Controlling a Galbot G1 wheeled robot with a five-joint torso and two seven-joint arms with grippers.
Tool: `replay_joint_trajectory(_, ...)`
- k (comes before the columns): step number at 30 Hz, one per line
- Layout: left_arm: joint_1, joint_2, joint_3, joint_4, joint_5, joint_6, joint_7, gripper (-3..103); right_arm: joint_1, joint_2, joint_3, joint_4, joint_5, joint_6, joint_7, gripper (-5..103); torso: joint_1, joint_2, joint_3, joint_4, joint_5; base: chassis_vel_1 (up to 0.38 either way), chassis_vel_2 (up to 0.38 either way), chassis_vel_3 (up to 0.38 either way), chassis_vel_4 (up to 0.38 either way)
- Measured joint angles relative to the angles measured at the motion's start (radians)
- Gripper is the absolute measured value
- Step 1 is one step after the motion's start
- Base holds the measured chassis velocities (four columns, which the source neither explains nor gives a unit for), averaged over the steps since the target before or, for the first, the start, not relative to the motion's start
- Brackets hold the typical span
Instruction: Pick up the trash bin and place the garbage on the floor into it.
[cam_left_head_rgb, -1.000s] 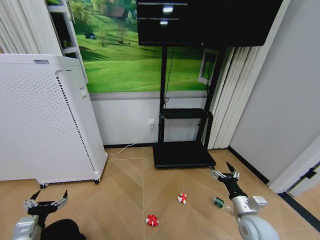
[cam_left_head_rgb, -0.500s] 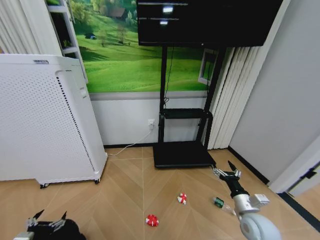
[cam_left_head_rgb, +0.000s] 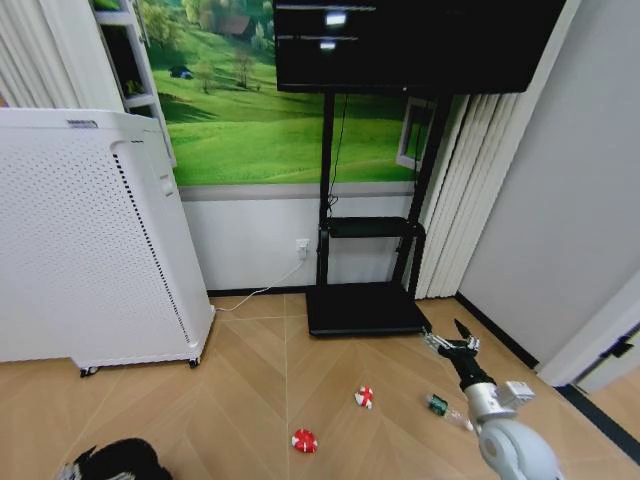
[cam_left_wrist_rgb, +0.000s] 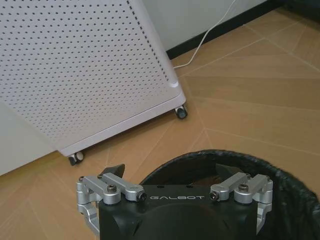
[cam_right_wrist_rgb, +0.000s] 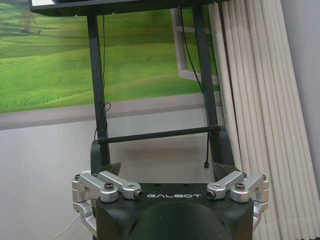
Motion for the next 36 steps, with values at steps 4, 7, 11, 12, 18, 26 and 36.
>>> replay_joint_trajectory(4,0.012,0.012,-0.028,0.011,-0.004,0.004,-0.002,99,0.005,-0.004,-0.003,-0.006,0.001,0.000,0.000,100,0.000,0.000,0.000,-0.0003,0.0002,0.000,0.000,0.000,0.000)
replay_joint_trajectory(7,0.021,0.018,-0.048,0.026,-0.004,0.003,-0.002,99,0.014,-0.006,-0.008,-0.014,0.003,0.000,0.000,100,0.000,0.000,0.000,-0.0001,0.0002,0.000,0.000,0.000,0.000)
replay_joint_trajectory(11,0.000,0.009,-0.041,0.029,-0.027,-0.002,-0.010,99,0.020,-0.002,-0.020,-0.023,0.003,0.000,-0.001,100,0.000,0.000,0.000,0.0000,0.0002,0.000,0.000,0.000,0.000)
replay_joint_trajectory(12,-0.008,0.008,-0.036,0.025,-0.036,-0.003,-0.015,99,0.021,-0.001,-0.023,-0.024,0.003,0.001,-0.002,100,0.000,0.000,0.000,-0.0002,0.0000,0.000,0.000,0.000,0.000)
replay_joint_trajectory(18,-0.040,0.006,-0.023,0.004,-0.058,-0.003,-0.029,100,0.027,-0.001,-0.027,-0.027,0.001,-0.001,-0.004,100,0.000,0.000,0.000,-0.0003,0.0001,0.000,0.000,0.000,0.000)
replay_joint_trajectory(26,-0.013,0.001,0.009,-0.018,-0.082,-0.007,-0.047,100,0.030,-0.010,-0.024,-0.029,0.002,-0.003,-0.003,100,0.000,0.000,0.000,-0.0002,0.0002,0.000,0.000,0.000,0.000)
replay_joint_trajectory(36,0.008,0.016,-0.031,0.086,-0.048,0.031,-0.022,100,0.025,-0.022,-0.014,-0.033,0.007,-0.001,-0.003,100,0.000,0.001,0.000,-0.0003,0.0001,0.000,0.000,0.000,0.000)
